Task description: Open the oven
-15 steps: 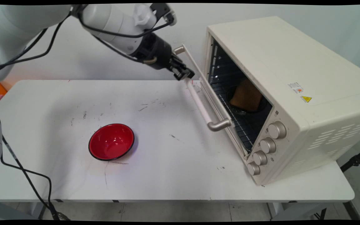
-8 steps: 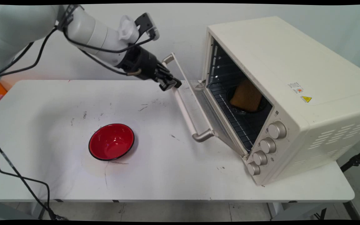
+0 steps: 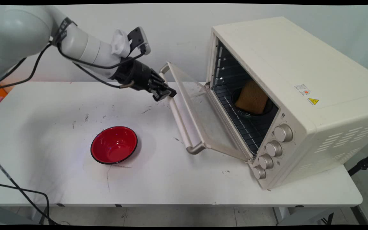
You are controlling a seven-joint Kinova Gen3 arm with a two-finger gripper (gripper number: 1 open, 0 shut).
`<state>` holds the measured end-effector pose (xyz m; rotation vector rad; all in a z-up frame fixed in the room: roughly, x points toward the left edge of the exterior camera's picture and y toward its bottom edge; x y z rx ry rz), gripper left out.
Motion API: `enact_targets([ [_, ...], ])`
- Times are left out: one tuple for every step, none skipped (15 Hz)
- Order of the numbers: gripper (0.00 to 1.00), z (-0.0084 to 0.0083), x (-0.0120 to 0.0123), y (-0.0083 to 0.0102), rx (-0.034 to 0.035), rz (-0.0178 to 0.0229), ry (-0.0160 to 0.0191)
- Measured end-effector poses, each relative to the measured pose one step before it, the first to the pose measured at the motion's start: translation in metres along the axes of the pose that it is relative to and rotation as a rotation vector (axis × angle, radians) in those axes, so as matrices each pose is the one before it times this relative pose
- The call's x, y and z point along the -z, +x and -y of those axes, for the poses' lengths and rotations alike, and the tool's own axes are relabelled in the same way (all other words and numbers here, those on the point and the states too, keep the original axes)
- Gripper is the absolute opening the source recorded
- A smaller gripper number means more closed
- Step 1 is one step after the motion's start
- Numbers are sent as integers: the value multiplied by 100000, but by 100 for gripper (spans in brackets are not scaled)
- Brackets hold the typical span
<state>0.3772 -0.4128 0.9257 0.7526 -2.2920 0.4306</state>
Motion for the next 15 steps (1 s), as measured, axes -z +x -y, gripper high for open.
enact_targets([
  [0,154,-112,-644,-364,-92,-46],
  [0,128,-95,-540,-244,-103,-22],
  [0,138,-141,-634,-202,-135,-71],
  [0,122,-158,-608,-148,-132,-98],
  [0,98,-152,-505,-87,-108,-90],
  [0,66,-102,-340,-58,-76,-66],
  [0,94,-158,-498,-75,-77,-127],
  [0,139,-193,-576,-135,-92,-113],
  [0,136,-171,-551,-164,-111,-106],
  [0,134,-122,-466,-124,-124,-41],
  [0,88,-72,-310,-67,-83,-11],
  [0,126,-86,-472,-46,-105,4],
  [0,80,-51,-300,-33,-62,-51],
  [0,112,-80,-428,-119,-56,-108],
  [0,121,-43,-463,-116,-126,-86],
])
